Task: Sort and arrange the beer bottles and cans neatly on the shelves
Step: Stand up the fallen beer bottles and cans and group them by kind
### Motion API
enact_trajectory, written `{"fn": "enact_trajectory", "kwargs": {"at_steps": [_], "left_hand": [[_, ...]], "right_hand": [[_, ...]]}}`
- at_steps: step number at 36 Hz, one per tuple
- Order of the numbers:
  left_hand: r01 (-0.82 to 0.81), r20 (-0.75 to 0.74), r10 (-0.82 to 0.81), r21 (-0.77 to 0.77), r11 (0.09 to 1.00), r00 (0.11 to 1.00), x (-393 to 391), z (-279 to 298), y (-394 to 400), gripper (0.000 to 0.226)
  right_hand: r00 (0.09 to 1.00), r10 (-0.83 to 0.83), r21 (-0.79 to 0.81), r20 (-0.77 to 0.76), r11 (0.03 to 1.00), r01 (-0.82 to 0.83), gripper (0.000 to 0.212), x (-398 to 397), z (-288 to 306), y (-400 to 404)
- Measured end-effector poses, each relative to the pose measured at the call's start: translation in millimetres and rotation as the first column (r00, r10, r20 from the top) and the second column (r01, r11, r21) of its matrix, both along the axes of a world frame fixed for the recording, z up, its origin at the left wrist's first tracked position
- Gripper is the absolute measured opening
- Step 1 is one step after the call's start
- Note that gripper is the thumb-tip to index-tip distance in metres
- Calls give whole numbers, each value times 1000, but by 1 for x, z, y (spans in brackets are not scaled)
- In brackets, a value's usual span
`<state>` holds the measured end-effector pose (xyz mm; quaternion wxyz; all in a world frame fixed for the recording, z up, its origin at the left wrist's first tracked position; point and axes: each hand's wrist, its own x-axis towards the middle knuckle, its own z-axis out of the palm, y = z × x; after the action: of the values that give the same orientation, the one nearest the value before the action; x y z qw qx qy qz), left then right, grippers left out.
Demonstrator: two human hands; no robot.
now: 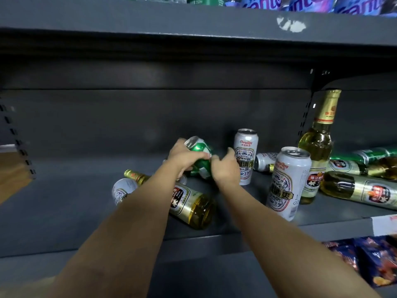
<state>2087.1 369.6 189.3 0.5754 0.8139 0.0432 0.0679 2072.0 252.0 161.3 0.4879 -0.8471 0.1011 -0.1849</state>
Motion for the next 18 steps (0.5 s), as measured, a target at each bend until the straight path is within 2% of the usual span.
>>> {"fn": "enact_trajectory", "kwargs": {"at_steps": [2,4,7,10,14,16,18], "left_hand": [[-46,33,40,212,976,999,2,-3,0,65],[-44,25,39,251,967,999,2,-5,-1,61],[7,-12,-4,238,971,1000,5,-3,-4,60],[96,-59,-82,291,952,995,9,1,-10,57],[203,-149,-169,250,947,974,12,-1,-14,52],[277,-215,-244,139,951,946,13,-2,-10,70],[267,-196,-262,-3,964,945,17,1,-3,89]], "right_hand": [[987,107,-329,119,942,-63,73,-4,2,-1],[956,266,-452,124,873,-185,83,-2,1,-1],[929,369,-461,-44,817,-346,104,2,-2,-5],[931,364,-471,-35,816,-337,121,5,-7,-6],[943,331,-479,12,830,-285,110,12,-4,-7],[950,313,-480,-18,830,-283,106,15,-4,-10],[960,279,-440,-21,860,-259,105,17,-6,-13]]}}
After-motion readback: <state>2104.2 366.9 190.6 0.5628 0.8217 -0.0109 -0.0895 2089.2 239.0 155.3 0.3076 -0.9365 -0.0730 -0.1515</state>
